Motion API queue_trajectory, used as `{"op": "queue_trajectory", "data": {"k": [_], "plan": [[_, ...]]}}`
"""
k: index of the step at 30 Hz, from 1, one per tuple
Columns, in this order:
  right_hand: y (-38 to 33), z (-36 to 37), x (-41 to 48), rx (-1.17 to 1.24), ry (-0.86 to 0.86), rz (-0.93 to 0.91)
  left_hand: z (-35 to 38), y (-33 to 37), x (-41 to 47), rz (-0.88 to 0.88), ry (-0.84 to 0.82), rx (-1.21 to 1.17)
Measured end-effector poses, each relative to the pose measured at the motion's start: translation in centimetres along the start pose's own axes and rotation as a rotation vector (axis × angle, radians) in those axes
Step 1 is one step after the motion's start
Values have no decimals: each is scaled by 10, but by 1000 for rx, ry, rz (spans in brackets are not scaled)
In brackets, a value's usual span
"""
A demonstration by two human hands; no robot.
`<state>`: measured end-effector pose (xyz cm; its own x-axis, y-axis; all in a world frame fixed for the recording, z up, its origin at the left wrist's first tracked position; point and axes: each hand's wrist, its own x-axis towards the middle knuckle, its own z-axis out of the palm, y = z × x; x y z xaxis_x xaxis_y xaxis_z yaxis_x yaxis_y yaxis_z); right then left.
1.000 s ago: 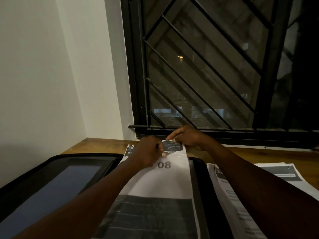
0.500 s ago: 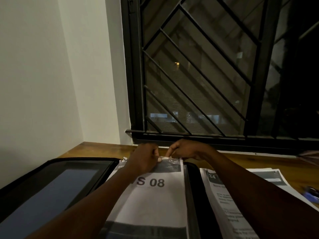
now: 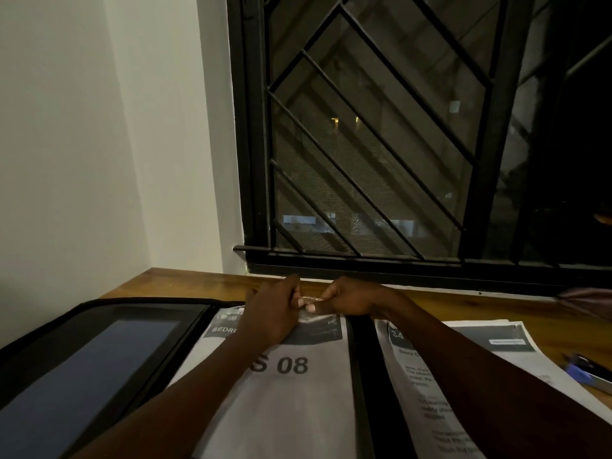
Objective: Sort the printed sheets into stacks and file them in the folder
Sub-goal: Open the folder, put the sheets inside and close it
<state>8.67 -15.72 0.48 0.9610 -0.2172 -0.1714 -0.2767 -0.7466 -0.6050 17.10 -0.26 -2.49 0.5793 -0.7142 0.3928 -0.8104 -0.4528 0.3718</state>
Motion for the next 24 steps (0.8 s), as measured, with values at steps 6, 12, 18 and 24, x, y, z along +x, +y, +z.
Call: {"op": "queue_trajectory", "data": {"k": [6,12,18,24], "plan": [[-7,2,-7,12,-24,35,3,3,-3,-40,11,74],[-6,15,-3,-21,120,-83,2,-1,-2,-72,2,16],[-9,23,-19,284,332,-73,4,-10,-2,-52,105,-208],[-16,31,-50,764,380,123,-10,-5,-15,-51,136,-291]]}}
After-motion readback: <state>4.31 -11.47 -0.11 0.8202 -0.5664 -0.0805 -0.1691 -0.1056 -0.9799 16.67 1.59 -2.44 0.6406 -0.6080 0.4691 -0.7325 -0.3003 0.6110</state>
